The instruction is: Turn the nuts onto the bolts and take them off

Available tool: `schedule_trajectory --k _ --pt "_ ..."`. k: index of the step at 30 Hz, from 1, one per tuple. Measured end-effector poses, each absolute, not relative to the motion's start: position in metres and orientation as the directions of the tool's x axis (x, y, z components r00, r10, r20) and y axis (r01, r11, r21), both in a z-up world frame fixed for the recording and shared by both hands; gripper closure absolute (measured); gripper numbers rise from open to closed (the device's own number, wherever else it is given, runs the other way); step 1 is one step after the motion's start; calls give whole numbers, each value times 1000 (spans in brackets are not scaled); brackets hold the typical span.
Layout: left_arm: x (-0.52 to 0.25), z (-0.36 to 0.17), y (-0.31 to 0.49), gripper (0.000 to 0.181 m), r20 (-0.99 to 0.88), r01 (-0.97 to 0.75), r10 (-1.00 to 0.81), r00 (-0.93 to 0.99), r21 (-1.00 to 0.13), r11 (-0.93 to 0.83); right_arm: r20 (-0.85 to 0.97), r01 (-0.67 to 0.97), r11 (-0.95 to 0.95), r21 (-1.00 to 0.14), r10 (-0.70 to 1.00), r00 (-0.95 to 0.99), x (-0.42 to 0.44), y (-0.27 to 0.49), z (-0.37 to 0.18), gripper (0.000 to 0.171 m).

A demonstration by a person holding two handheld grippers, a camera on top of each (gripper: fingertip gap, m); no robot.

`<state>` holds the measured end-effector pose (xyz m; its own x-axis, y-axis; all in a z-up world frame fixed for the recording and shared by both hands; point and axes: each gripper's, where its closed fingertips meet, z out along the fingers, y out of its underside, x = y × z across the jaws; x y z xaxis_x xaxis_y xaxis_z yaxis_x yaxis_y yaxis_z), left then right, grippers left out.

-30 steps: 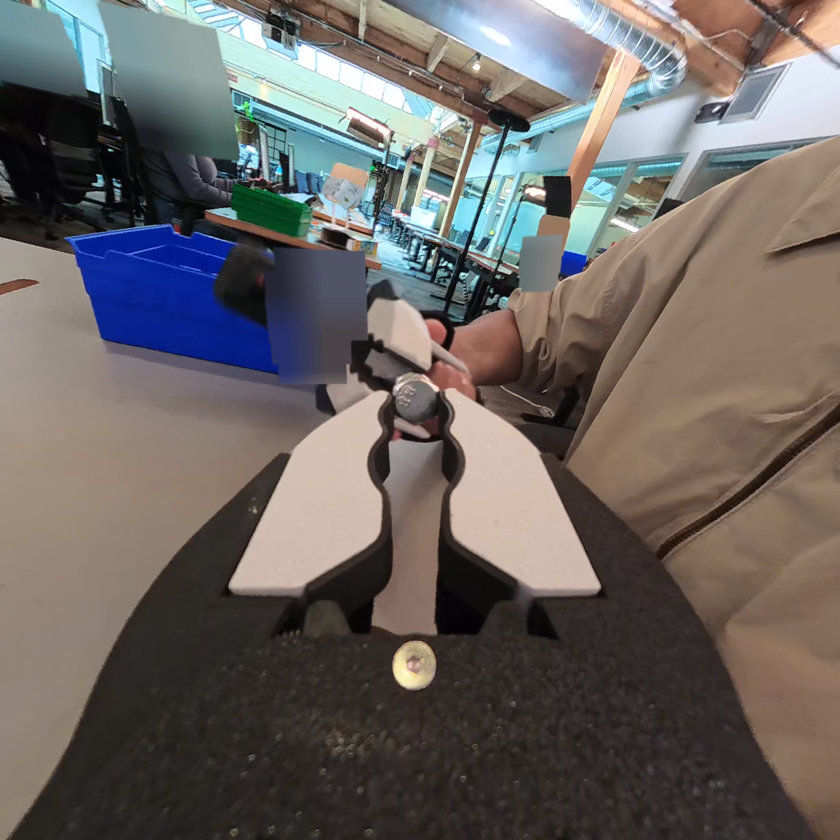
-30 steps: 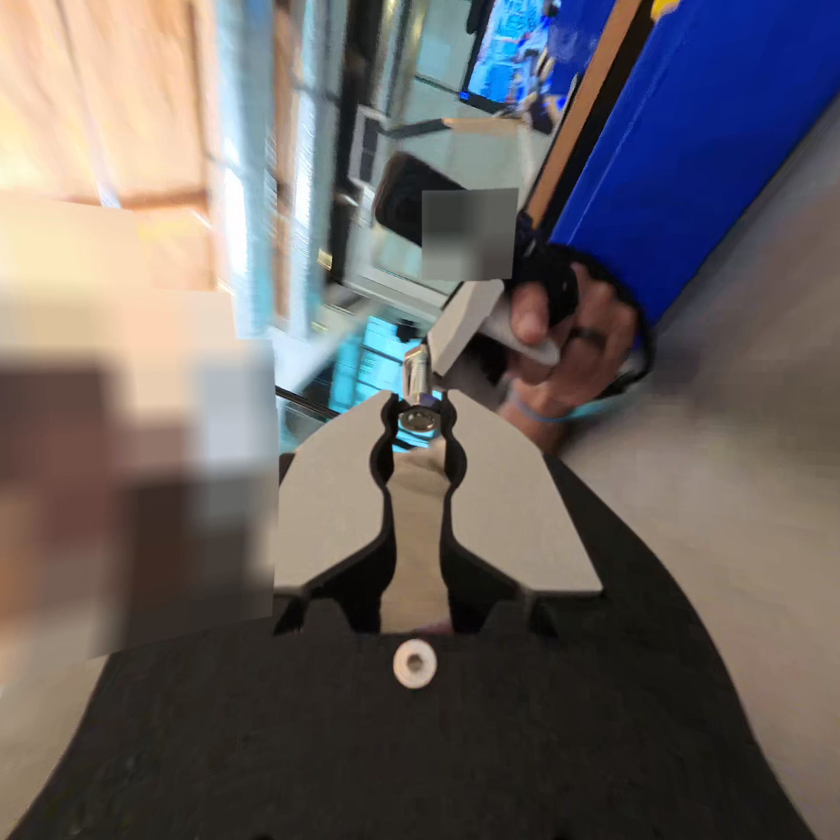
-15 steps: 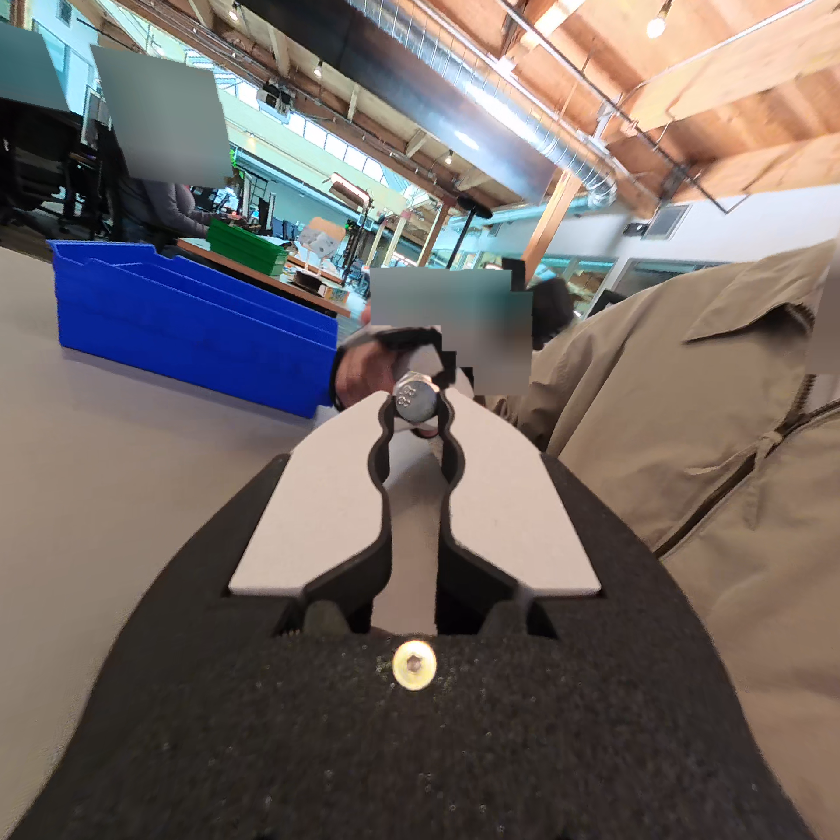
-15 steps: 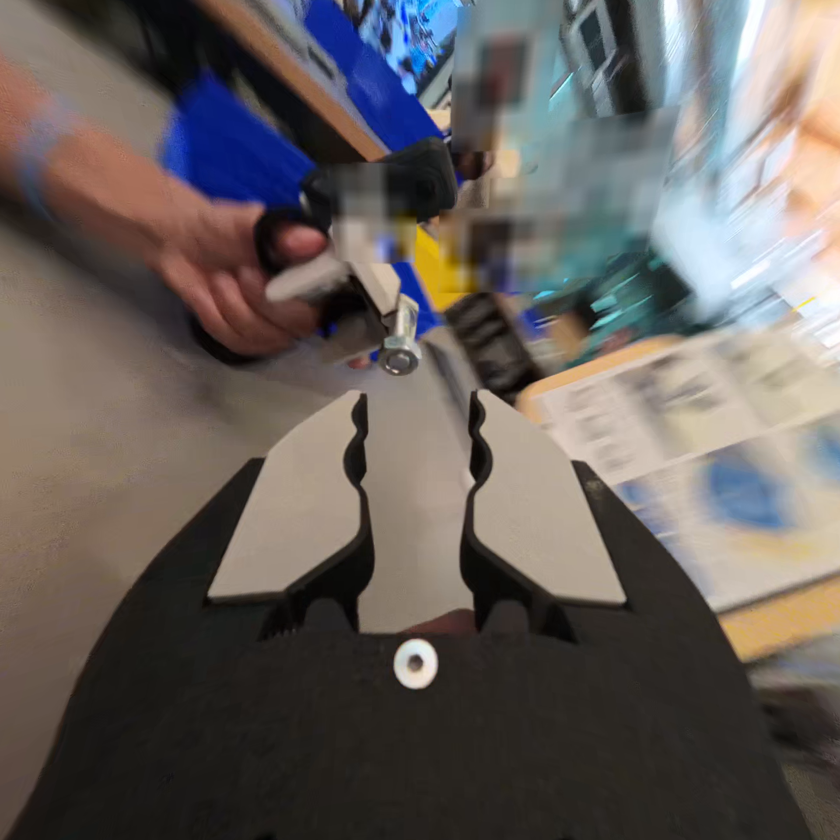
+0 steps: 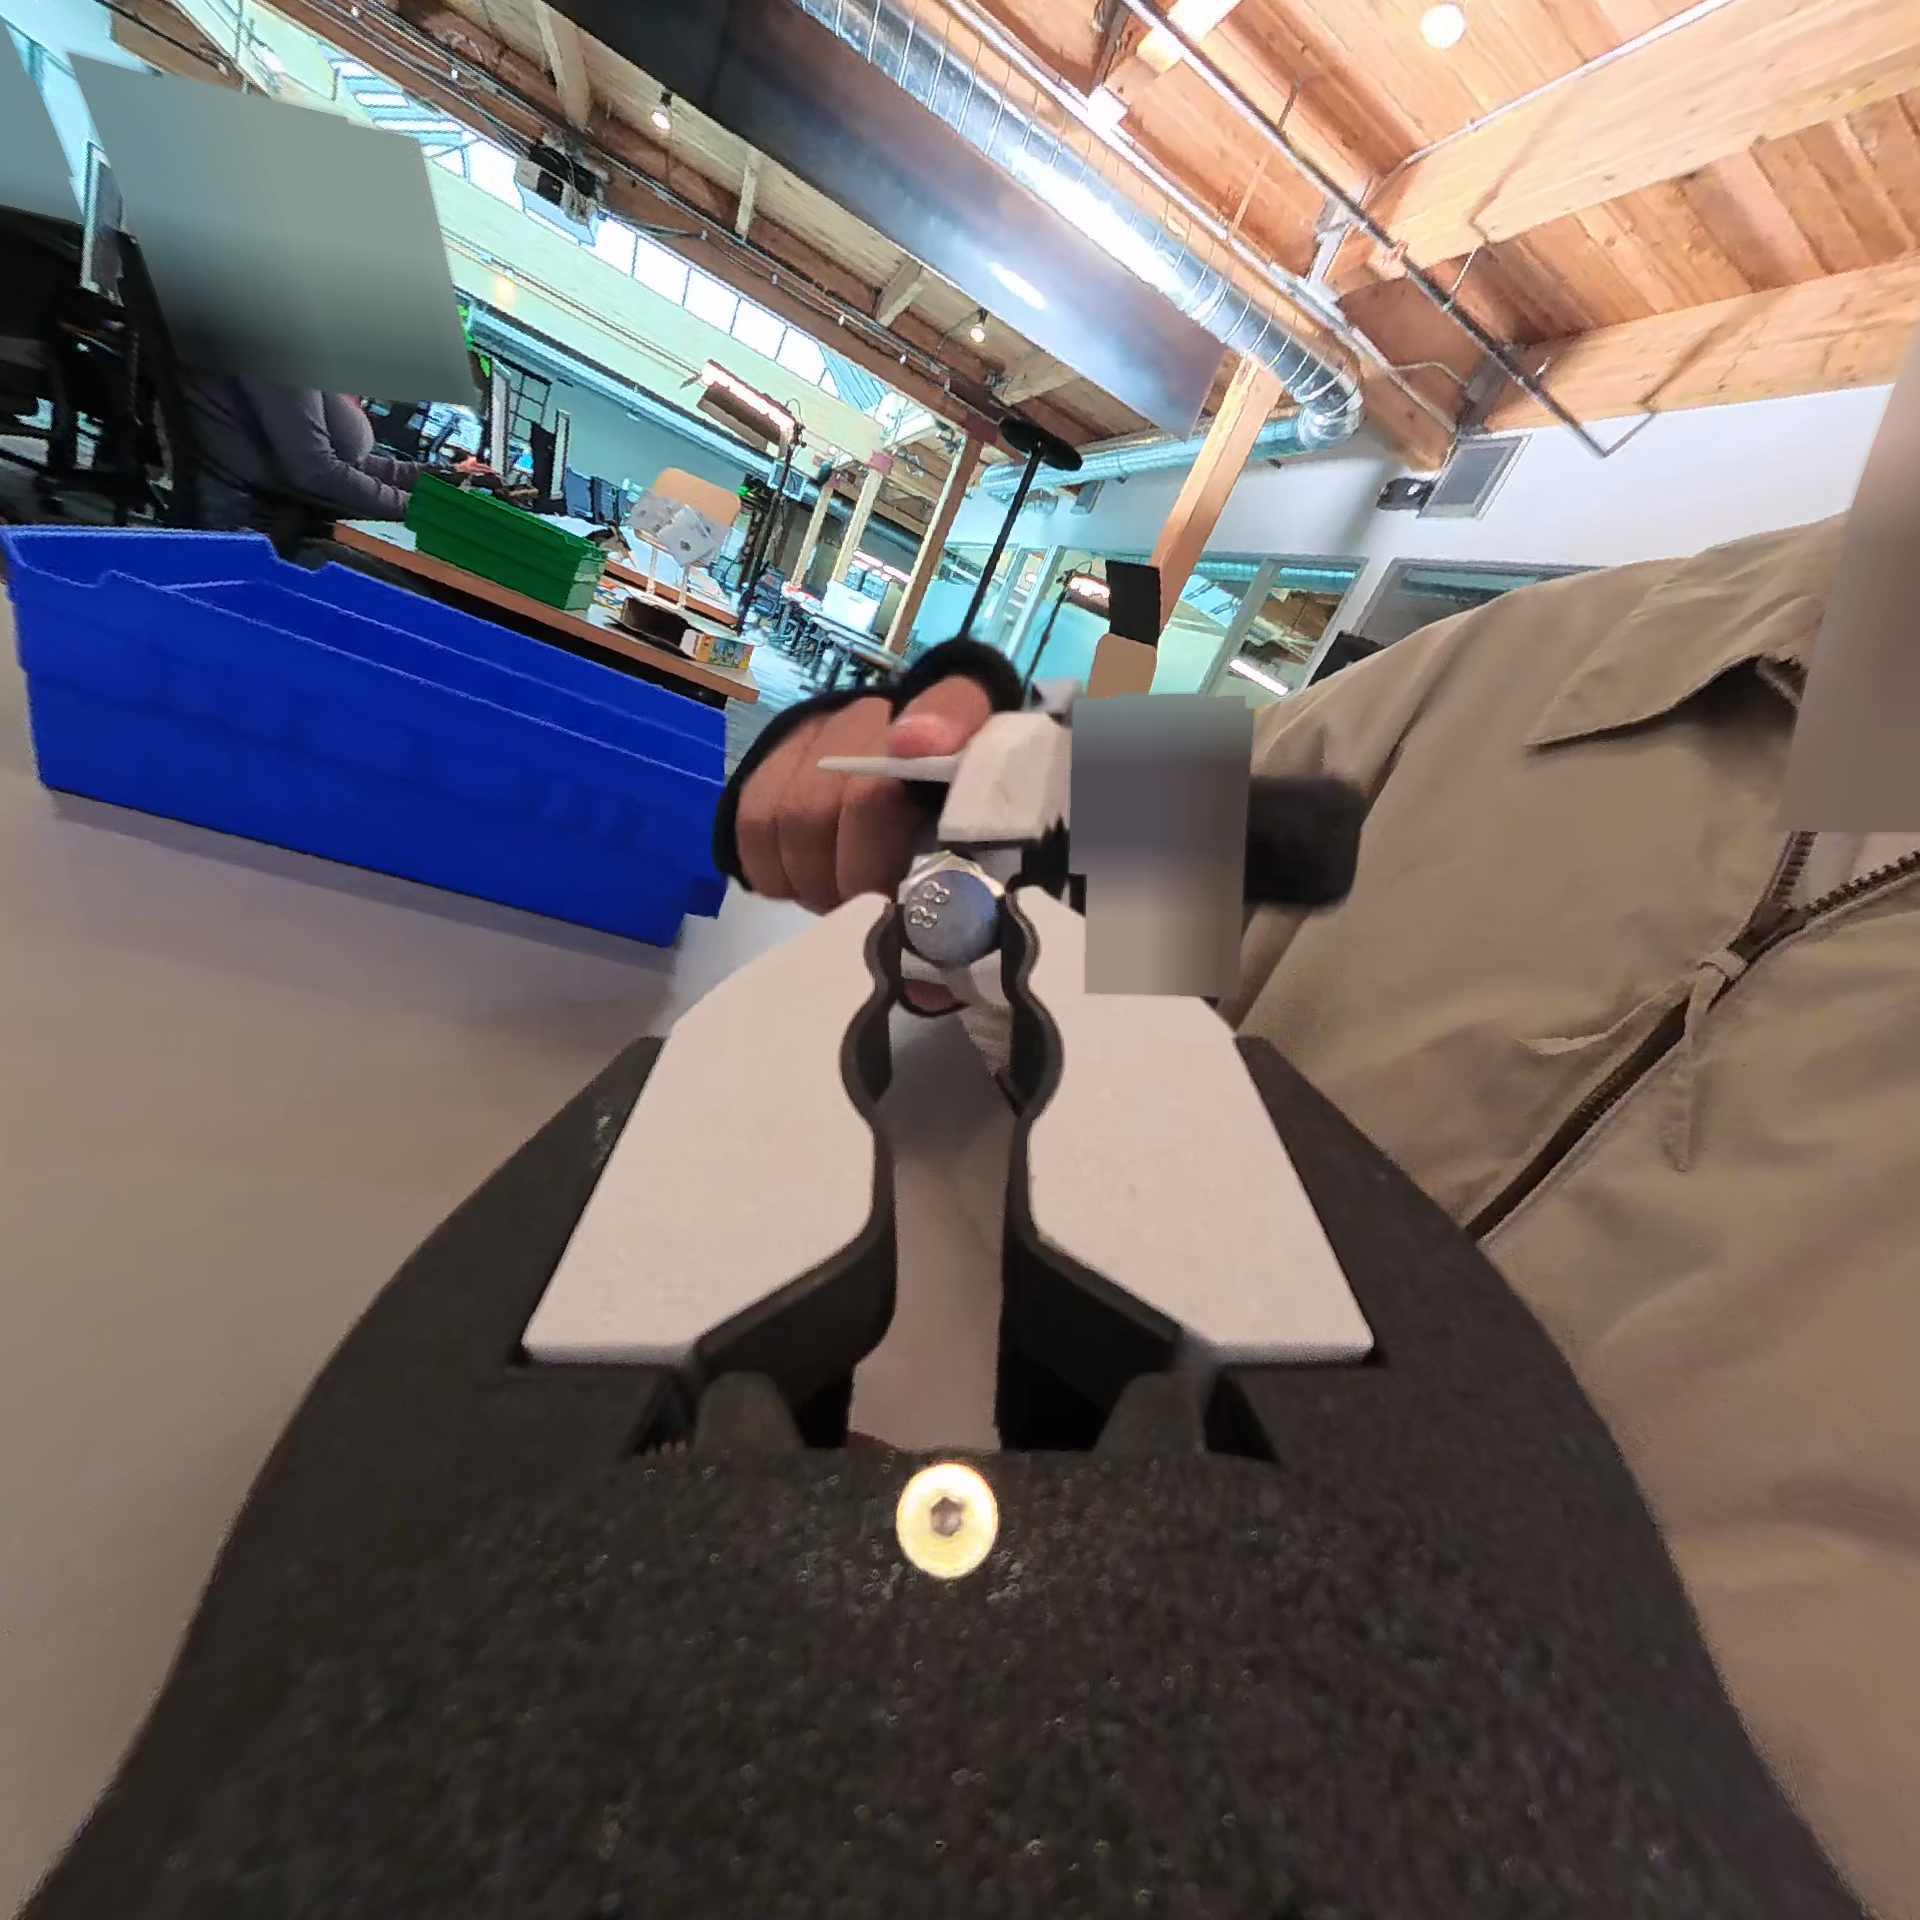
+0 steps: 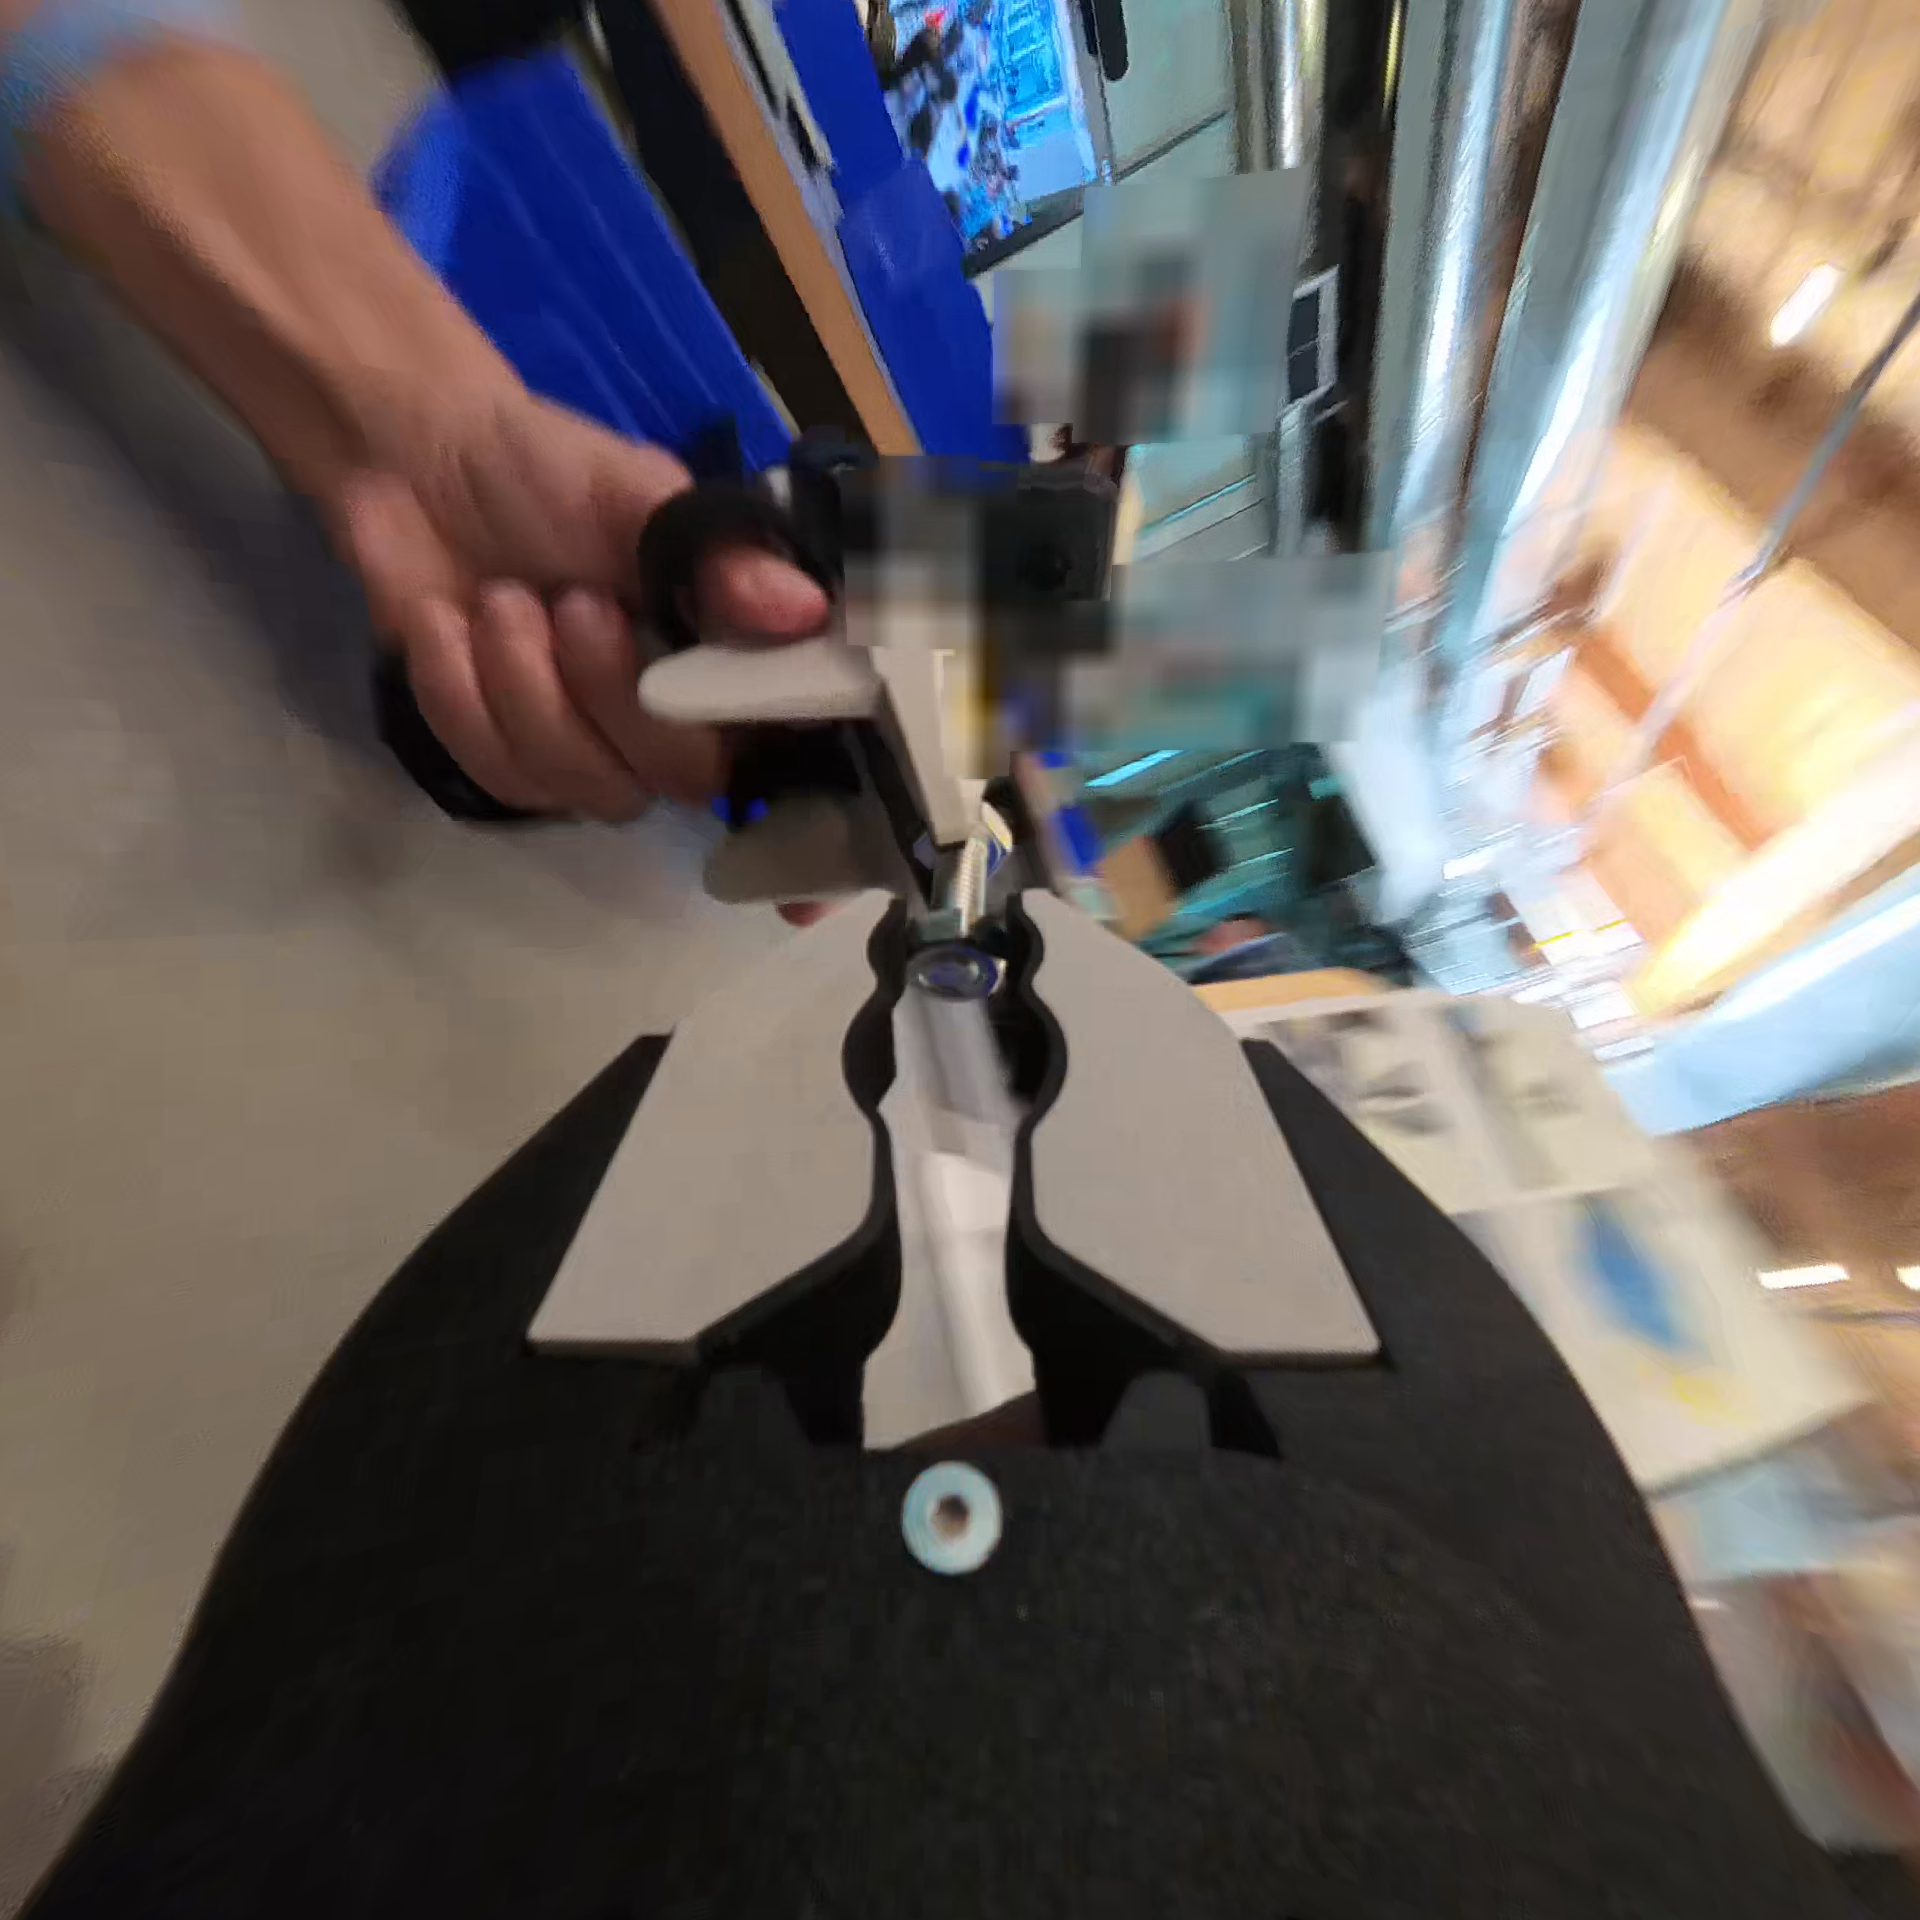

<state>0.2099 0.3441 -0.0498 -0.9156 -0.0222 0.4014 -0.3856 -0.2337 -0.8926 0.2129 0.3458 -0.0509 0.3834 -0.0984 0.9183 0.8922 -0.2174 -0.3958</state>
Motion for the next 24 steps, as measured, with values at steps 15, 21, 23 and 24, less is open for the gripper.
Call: schedule_trajectory --k 15,21,23,24 --pt "213 -57 342 164 280 -260 -169 -945 -957 -130 -870 -926 -277 -256 483 96 214 344 -57 150" --pt "213 -54 340 164 340 -315 -122 -933 -931 -186 -516 -550 8 -835 337 788 212 336 -60 125" --pt "214 -51 343 164 372 -345 -91 -924 -912 -223 -83 -86 27 -996 97 992 221 332 -62 121" --pt "214 -50 344 164 387 -360 -78 -919 -903 -236 172 172 -12 -985 -27 985 227 330 -59 121"
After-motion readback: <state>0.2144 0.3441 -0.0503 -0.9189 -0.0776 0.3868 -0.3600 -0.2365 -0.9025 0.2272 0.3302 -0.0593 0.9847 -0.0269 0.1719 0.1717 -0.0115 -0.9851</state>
